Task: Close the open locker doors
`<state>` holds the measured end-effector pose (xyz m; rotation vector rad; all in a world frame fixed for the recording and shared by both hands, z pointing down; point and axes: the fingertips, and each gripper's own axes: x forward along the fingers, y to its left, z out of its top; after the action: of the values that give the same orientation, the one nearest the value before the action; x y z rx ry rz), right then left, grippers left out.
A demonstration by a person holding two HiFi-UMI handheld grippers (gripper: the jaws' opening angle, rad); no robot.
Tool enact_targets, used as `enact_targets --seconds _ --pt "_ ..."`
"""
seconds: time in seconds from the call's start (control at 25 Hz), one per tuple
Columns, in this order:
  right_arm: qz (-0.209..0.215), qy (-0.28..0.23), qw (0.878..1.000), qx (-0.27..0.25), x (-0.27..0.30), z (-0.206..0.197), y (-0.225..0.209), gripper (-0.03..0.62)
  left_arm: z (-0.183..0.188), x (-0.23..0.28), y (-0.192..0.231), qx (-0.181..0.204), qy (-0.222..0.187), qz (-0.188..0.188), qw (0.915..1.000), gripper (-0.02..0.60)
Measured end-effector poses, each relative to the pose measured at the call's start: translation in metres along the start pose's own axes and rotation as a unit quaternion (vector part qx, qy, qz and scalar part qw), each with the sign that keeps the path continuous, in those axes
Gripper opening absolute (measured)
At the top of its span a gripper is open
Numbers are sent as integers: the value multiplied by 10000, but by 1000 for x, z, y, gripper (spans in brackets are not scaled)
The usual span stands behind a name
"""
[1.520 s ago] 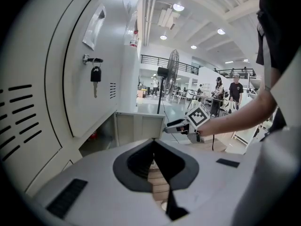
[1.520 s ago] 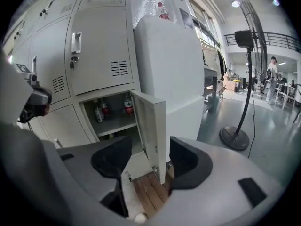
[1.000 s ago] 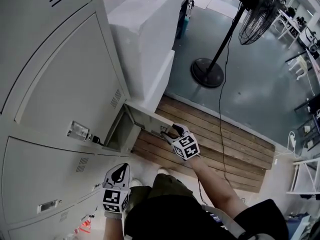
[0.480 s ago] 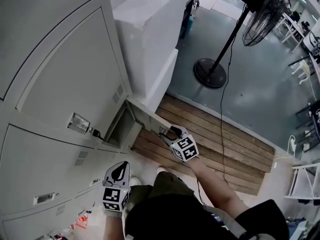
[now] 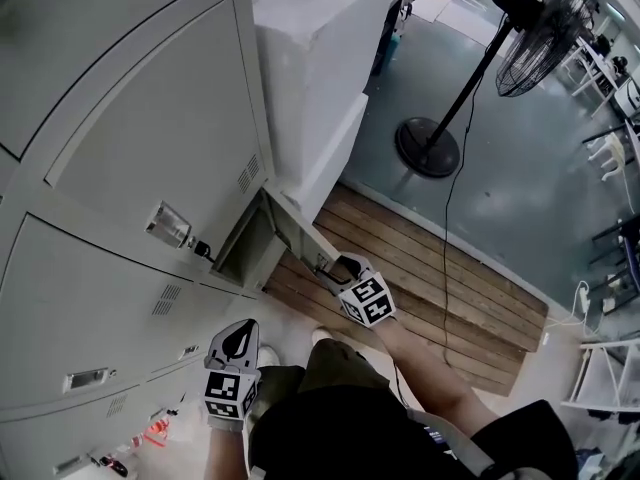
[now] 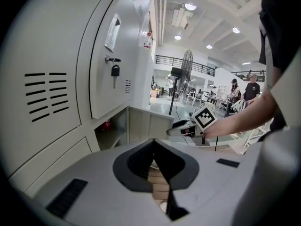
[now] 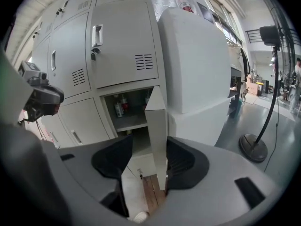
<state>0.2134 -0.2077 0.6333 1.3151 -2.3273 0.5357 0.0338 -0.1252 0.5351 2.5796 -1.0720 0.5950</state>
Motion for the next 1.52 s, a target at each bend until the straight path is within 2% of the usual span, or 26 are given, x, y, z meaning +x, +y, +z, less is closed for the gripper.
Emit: enact_targets --seconds 0.6,1.52 --pt "519 67 9983 -255 19 2 64 232 -14 -29 14 -156 12 248 9996 8" --pt "1442 163 9860 -815 75 28 144 232 -44 -80 54 -588 -113 1073 9924 8"
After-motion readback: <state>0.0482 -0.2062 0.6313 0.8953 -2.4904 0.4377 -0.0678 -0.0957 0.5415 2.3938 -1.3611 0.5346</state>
